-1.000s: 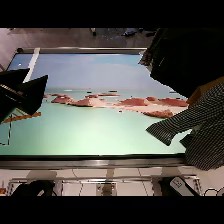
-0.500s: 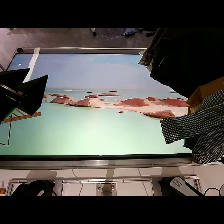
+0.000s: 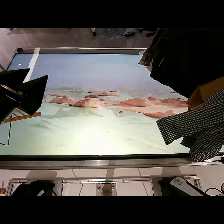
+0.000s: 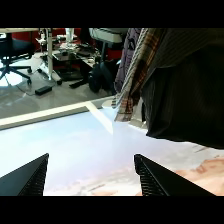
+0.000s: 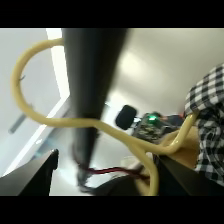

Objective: Fold the clothes and pants, and hang the long-sleeved shirts on hangers.

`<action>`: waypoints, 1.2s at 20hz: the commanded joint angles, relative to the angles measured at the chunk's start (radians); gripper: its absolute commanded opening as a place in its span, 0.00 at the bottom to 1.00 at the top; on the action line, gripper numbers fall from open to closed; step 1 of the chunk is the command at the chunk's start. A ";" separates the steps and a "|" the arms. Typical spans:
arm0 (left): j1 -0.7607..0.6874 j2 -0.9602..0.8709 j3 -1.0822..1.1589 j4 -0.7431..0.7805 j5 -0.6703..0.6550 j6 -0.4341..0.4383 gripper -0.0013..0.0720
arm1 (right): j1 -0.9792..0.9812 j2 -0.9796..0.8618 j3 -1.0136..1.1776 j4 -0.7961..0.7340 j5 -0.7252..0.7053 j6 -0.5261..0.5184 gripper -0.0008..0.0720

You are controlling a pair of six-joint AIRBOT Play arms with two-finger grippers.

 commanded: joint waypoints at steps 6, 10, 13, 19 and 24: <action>0.000 -0.001 0.000 0.000 0.000 -0.009 0.86 | -0.083 -0.004 -0.003 0.008 0.192 0.001 0.97; 0.000 -0.001 0.000 0.000 0.000 -0.008 0.86 | -0.083 0.041 -0.003 -0.040 0.333 0.001 0.97; 0.000 -0.001 0.000 0.000 0.000 -0.008 0.86 | -0.084 0.094 -0.003 -0.100 0.508 0.004 0.97; 0.000 -0.001 0.000 0.000 -0.001 -0.008 0.86 | -0.084 0.238 -0.003 -0.239 0.659 -0.116 0.92; 0.000 -0.001 0.000 0.000 -0.002 -0.008 0.86 | -0.083 0.341 -0.003 -0.357 0.609 -0.310 0.76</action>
